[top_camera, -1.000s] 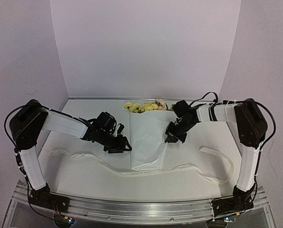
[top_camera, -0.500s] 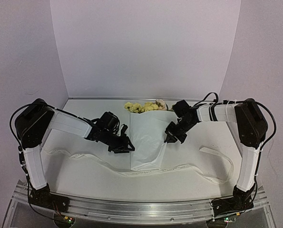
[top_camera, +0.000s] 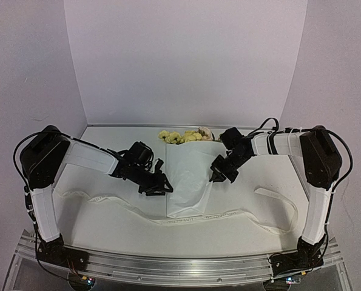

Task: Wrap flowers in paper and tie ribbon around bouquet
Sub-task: Pick up the folded bouquet from the center of the board, then place the folded bouquet on the ribbon, then pick up the ribbon at the center of the board.

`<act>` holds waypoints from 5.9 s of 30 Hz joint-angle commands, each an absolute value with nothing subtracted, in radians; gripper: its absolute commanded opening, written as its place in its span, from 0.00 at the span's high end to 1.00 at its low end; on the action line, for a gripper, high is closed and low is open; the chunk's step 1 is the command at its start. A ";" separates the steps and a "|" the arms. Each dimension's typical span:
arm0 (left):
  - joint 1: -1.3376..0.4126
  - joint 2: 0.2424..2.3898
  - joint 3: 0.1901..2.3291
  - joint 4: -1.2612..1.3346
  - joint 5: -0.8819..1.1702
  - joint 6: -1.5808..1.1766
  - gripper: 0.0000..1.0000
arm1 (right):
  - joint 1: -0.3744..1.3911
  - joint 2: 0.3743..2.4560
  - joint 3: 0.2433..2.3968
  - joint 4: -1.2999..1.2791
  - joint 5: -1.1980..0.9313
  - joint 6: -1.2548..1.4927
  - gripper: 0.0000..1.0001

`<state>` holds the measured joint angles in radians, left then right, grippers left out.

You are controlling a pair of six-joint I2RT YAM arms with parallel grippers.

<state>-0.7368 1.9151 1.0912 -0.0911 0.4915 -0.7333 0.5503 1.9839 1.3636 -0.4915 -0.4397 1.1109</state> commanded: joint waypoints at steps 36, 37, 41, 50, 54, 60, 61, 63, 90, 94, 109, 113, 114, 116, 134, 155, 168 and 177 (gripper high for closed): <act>-0.801 1.857 1.160 -0.220 0.589 -0.834 0.96 | 0.577 1.824 1.262 -0.535 -0.436 1.091 1.00; -0.807 1.851 1.152 -0.220 0.586 -0.838 0.96 | 0.583 1.817 1.254 -0.533 -0.433 1.091 1.00; -0.835 1.817 1.115 -0.218 0.569 -0.860 0.96 | 0.607 1.799 1.219 -0.524 -0.427 1.093 1.00; -0.905 1.729 1.000 -0.207 0.512 -0.914 0.96 | 0.681 1.737 1.115 -0.494 -0.378 1.095 1.00; -0.936 1.695 0.947 -0.188 0.493 -0.944 0.96 | 0.719 1.709 1.069 -0.480 -0.349 1.098 1.00; -0.957 1.656 0.893 -0.175 0.470 -0.969 0.92 | 0.757 1.679 1.025 -0.474 -0.302 1.101 1.00; -0.957 1.653 0.890 -0.176 0.466 -0.969 0.89 | 0.759 1.677 1.020 -0.474 -0.299 1.101 1.00; -0.957 1.642 0.886 -0.185 0.441 -0.967 0.79 | 0.761 1.677 1.018 -0.474 -0.299 1.096 0.92; -0.609 1.199 0.617 -0.512 -0.159 -1.409 0.22 | 0.718 1.307 0.867 -0.762 0.036 0.812 0.16; -0.564 1.243 0.622 -0.491 -0.153 -1.401 0.18 | 0.714 1.215 0.770 -0.772 0.142 0.868 0.15; -0.453 1.339 0.586 -0.423 -0.181 -1.404 0.31 | 0.683 0.954 0.550 -0.975 0.378 1.100 0.07; -0.428 1.347 0.579 -0.400 -0.186 -1.373 0.44 | 0.667 0.903 0.532 -1.050 0.421 1.128 0.04; -0.424 1.350 0.578 -0.394 -0.185 -1.367 0.48 | 0.659 0.897 0.527 -1.064 0.419 1.133 0.04; -0.421 1.358 0.583 -0.390 -0.185 -1.352 0.54 | 0.618 0.898 0.511 -1.070 0.383 1.140 0.04; -0.417 1.362 0.572 -0.351 -0.199 -1.288 0.89 | 0.278 1.058 0.394 -0.798 0.063 1.036 0.39; -0.334 1.425 0.647 -0.295 -0.151 -1.187 1.00 | 0.131 1.208 0.608 -0.735 0.051 0.914 1.00; -0.217 1.435 0.730 -0.267 -0.114 -1.119 1.00 | 0.101 1.340 0.821 -0.644 -0.035 0.923 1.00; -0.215 1.448 0.748 -0.278 -0.112 -1.106 1.00 | 0.093 1.433 0.982 -0.636 -0.039 0.873 1.00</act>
